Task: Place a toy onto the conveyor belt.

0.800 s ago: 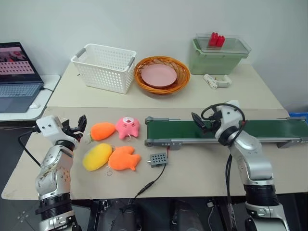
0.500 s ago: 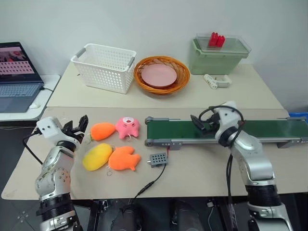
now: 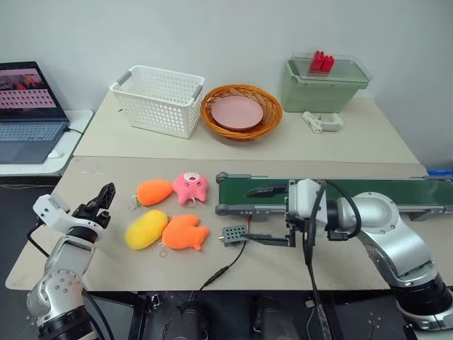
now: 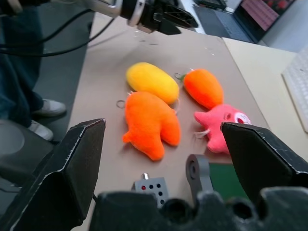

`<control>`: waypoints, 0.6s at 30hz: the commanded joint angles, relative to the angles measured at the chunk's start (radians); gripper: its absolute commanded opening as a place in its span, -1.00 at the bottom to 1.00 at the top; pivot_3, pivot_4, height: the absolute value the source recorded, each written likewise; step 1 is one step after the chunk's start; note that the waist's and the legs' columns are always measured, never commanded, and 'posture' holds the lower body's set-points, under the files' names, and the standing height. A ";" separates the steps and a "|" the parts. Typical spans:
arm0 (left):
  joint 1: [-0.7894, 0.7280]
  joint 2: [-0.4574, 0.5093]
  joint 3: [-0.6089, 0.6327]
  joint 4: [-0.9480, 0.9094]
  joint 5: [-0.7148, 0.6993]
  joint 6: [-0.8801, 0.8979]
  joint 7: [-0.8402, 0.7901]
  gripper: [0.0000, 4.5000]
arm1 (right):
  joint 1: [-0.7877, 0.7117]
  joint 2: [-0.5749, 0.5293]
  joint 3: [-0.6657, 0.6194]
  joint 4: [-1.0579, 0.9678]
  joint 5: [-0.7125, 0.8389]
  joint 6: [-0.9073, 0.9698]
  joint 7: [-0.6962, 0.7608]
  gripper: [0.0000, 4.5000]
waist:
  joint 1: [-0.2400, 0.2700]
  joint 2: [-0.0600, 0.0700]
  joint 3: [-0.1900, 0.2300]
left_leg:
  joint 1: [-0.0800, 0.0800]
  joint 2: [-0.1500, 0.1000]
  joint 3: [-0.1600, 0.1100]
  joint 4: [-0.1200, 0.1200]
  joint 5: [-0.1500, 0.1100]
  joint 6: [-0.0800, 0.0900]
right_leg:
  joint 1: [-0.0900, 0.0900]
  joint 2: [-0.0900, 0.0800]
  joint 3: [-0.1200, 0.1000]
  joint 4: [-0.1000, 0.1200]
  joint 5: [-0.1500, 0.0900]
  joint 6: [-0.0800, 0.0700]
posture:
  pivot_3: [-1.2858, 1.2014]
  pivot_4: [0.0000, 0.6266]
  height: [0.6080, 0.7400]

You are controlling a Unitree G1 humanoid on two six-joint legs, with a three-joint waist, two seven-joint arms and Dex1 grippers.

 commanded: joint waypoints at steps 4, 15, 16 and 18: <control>0.160 0.064 0.115 -0.183 -0.539 0.170 0.012 0.67 | -0.018 0.038 0.035 0.041 -0.025 -0.067 0.025 1.00 | -0.006 0.000 0.000 | 0.000 0.002 0.000 0.000 -0.002 -0.004 | -0.003 0.001 0.000 0.002 -0.002 -0.002 | 0.03 -0.52 1.00; 0.617 -0.181 0.112 -0.078 -1.000 0.153 -0.074 0.67 | -0.014 0.033 0.048 0.082 -0.061 -0.072 0.037 1.00 | 0.005 0.000 0.000 | 0.005 0.003 -0.001 -0.001 -0.011 -0.006 | 0.002 0.002 -0.001 0.003 -0.017 -0.007 | 0.03 -0.52 1.00; 0.630 -0.200 0.079 -0.077 -0.958 0.155 -0.093 0.67 | -0.017 0.033 0.047 0.081 -0.058 -0.069 0.040 1.00 | 0.007 0.000 0.000 | 0.007 0.003 -0.001 -0.001 -0.011 -0.006 | 0.001 0.001 -0.001 0.003 -0.017 -0.007 | 0.03 -0.52 1.00; 0.642 -0.228 0.017 -0.065 -0.877 0.151 -0.127 0.67 | -0.023 0.033 0.044 0.082 -0.054 -0.061 0.045 1.00 | 0.009 0.000 0.000 | 0.009 0.002 -0.001 -0.001 -0.013 -0.005 | 0.002 0.001 -0.001 0.002 -0.018 -0.007 | 0.03 -0.52 1.00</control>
